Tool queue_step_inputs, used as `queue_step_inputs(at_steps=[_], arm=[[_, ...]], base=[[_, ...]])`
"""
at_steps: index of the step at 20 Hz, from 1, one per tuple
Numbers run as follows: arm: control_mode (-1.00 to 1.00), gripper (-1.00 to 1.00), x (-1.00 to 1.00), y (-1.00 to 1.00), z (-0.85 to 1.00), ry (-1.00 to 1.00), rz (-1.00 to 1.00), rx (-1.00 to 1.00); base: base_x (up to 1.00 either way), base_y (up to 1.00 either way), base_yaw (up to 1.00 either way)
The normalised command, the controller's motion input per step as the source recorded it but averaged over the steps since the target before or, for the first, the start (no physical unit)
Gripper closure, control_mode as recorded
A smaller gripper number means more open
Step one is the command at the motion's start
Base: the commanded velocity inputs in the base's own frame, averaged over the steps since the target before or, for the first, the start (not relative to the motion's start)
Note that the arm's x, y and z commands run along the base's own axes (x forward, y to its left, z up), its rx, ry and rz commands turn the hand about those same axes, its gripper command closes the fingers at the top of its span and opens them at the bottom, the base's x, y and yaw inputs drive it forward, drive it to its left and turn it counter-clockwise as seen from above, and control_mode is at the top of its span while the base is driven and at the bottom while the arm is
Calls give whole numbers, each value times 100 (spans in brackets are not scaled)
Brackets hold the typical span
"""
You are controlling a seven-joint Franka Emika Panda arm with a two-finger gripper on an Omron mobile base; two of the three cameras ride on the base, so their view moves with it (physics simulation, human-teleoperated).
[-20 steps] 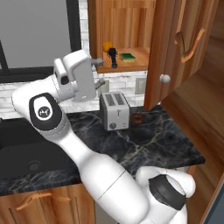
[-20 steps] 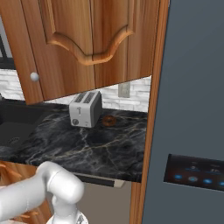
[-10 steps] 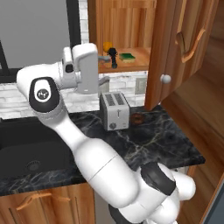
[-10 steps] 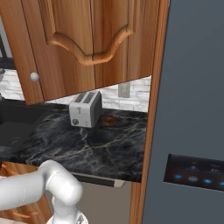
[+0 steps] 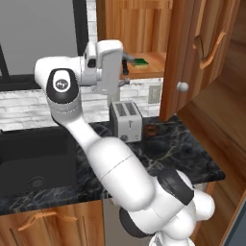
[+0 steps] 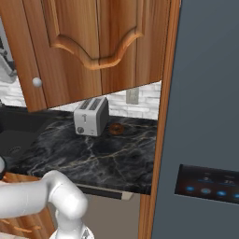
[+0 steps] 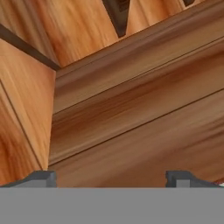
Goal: Pick the dish brush and sponge from the cabinet and place them on the counter.
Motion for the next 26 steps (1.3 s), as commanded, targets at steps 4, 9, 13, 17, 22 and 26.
queue_step_inputs(at_steps=[4, 9, 13, 17, 22, 26], arm=[[-100, -100, 6, -38, 0, 4, 0, 0], [-100, -100, -1, -50, 0, 7, 0, 0], [-100, -100, -3, -55, 0, 2, 0, 0], [-100, -100, 0, -52, -3, 3, 0, -4], [-100, -100, -20, -61, -4, 0, 0, -7], [-100, -100, -28, -74, -2, 0, 0, -4]], base=[[0, 0, 0], [0, 0, 0], [0, 0, 0], [0, 0, 0], [0, 0, 0], [0, 0, 0]])
